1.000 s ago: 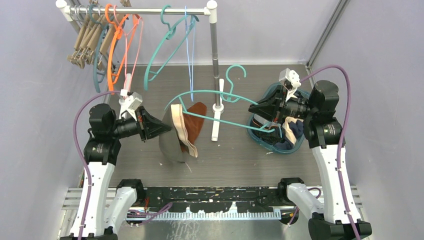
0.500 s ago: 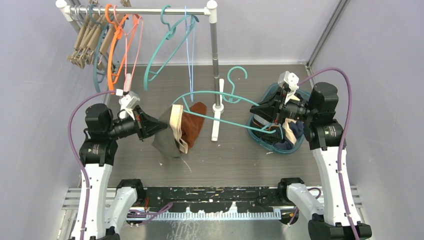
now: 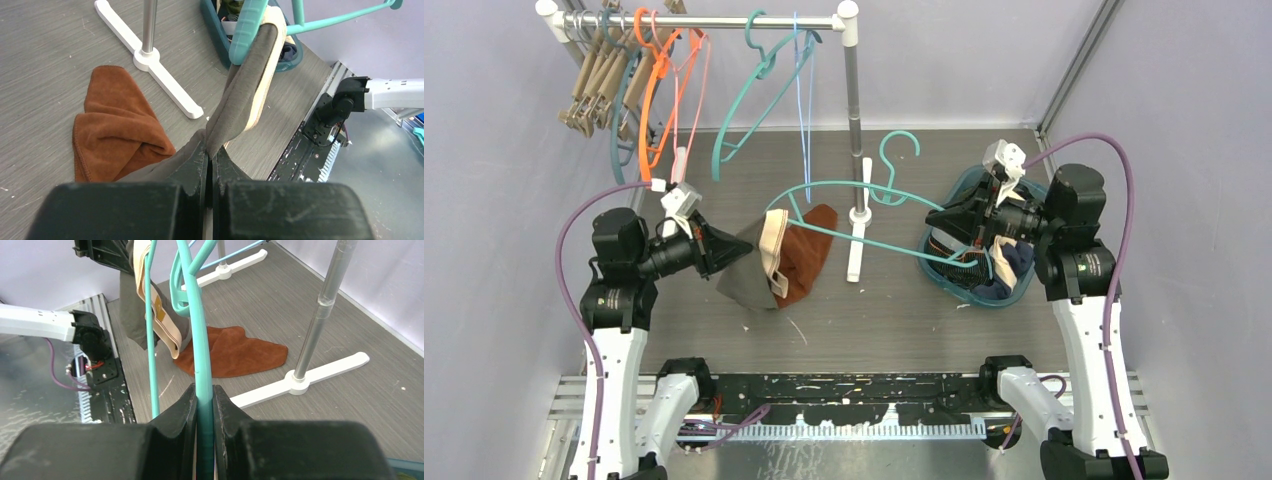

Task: Remove the underwear clipped to the hanger
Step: Remove the underwear from the hanger.

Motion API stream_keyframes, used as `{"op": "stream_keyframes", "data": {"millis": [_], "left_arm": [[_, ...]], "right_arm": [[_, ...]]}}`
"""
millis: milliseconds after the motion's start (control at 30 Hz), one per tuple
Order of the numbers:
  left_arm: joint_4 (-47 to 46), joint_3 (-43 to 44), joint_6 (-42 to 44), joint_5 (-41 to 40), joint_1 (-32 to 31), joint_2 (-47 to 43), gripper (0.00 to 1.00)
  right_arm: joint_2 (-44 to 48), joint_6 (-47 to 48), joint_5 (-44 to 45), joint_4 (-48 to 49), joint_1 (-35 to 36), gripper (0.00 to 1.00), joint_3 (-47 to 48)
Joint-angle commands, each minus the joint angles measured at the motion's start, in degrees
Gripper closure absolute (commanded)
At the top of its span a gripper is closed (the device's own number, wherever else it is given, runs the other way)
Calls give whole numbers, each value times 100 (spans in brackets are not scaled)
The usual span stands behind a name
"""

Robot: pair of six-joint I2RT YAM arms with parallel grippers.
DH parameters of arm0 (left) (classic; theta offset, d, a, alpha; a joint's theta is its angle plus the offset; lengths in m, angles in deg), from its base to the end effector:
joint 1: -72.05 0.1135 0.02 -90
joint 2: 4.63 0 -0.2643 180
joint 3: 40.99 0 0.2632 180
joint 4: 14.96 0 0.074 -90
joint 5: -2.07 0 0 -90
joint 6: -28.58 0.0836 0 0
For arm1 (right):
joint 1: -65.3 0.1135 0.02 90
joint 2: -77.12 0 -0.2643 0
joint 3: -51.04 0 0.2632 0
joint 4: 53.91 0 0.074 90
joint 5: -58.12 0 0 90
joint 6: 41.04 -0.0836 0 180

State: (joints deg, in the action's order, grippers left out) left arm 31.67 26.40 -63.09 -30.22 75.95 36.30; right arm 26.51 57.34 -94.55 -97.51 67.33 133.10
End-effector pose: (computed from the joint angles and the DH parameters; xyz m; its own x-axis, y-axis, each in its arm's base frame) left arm 0.1717 -0.0591 0.3630 -0.3659 -0.0405 -0.9298 0.7450 0.5860 -0.3187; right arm 0.1839 0.0808 0.4314 -0.0792 -0.0698 -0.9944 -0.9054 0.4224 0.0425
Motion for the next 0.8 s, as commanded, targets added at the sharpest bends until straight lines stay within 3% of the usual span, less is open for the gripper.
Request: {"op": "stream_keyframes", "data": {"millis": [0, 167, 400, 633, 767], "left_arm": [[-290, 85, 62, -45, 67, -61, 100], [-625, 11, -276, 154, 66, -9, 100], [-1718, -158, -1631, 492, 67, 138, 100], [-2606, -450, -2598, 500, 65, 152, 100], [-2734, -484, -2762, 516, 68, 145, 100]], "right_arm": [[5, -800, -133, 770, -28, 99, 90], [-127, -1796, -314, 1991, -1, 99, -308], [-218, -2717, -315, 3148, 21, 99, -693], [-245, -3480, -353, 4120, 22, 99, -1076], [-221, -3454, -329, 4149, 26, 99, -1109]]}}
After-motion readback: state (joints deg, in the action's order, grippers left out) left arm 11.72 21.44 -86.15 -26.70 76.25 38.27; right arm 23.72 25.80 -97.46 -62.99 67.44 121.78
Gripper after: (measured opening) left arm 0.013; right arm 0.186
